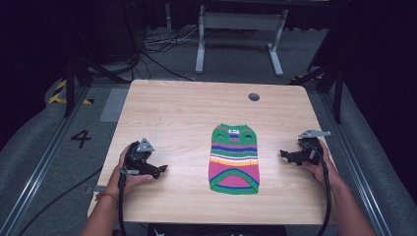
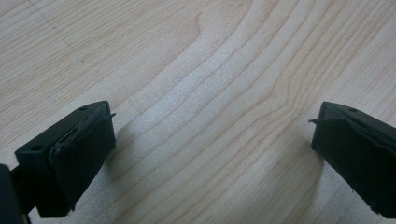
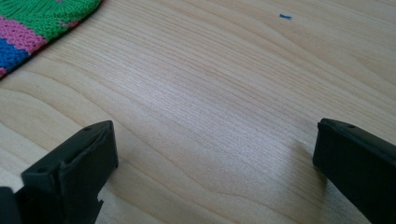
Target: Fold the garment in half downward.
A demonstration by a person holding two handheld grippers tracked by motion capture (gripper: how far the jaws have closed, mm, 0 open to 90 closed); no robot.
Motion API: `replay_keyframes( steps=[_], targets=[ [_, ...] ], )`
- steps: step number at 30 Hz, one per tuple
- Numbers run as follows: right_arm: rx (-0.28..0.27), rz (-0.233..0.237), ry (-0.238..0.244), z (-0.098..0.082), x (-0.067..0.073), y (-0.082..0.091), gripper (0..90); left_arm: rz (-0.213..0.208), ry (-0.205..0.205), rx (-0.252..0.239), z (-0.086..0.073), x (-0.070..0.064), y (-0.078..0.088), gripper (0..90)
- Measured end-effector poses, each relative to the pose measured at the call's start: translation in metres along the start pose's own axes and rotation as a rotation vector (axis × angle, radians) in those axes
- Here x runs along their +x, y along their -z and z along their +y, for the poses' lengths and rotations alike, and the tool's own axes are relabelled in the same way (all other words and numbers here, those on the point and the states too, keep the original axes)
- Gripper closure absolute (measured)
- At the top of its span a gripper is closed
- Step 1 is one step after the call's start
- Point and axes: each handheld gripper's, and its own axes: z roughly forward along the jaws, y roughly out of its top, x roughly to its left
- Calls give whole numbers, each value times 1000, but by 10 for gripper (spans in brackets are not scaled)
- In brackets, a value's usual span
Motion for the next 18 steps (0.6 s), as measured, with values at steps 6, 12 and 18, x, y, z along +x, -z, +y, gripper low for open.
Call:
replay_keyframes(
  steps=[6,12,18],
  targets=[
    [0,1,0,0,0,0,0,1,1,0,0,0,0,0],
    [1,12,11,-1,-1,0,0,6,4,0,0,-1,1,1],
    [18,15,11,1,-2,1,2,3,4,0,0,0,0,4]
  ],
)
